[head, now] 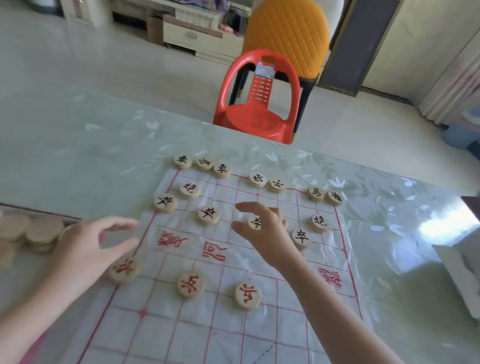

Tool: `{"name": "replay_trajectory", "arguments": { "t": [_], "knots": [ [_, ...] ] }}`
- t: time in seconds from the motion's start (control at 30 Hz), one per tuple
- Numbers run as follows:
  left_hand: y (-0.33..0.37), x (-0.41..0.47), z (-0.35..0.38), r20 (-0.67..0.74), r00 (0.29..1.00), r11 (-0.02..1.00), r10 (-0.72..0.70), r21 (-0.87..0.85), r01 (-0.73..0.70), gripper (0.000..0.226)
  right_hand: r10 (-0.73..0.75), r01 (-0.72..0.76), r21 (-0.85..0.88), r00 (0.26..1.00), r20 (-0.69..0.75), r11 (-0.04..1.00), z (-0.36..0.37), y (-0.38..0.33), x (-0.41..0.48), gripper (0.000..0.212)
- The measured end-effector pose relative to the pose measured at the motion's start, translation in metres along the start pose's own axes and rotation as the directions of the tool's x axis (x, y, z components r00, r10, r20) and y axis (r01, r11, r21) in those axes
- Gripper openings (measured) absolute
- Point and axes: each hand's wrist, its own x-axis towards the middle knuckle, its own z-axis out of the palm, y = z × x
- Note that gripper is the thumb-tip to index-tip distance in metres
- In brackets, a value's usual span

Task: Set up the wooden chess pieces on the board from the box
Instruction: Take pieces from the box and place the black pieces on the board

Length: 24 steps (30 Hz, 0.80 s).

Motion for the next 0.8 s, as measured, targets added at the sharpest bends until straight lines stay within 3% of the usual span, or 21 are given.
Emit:
{"name": "replay_trajectory", "arguments": {
  "t": [0.13,0.4,0.57,0.8],
  "knots": [
    [-0.036,-0.032,-0.043,-0.047,0.997,0.998,-0.065,-0.018,0.064,0.026,-0.007,0.009,-0.019,0.997,0.077,1.0,0.031,-0.038,-0.027,0.038],
    [-0.091,-0.068,-0.088,-0.091,0.981,0.968,-0.171,0.17,0.184,0.034,-0.051,0.061,-0.037,0.971,0.232,0.997,0.099,-0.1,-0.063,0.038],
    [-0.097,-0.061,-0.099,-0.112,0.984,0.972,-0.141,0.172,0.159,0.038,-0.08,0.098,-0.049,0.955,0.285,0.994,0.123,-0.129,-0.063,0.039],
    [-0.091,-0.018,-0.093,-0.063,0.997,0.928,0.044,0.373,-0.017,0.046,-0.083,0.14,-0.197,0.959,0.272,0.97,0.158,-0.158,-0.036,0.046]
  ]
}}
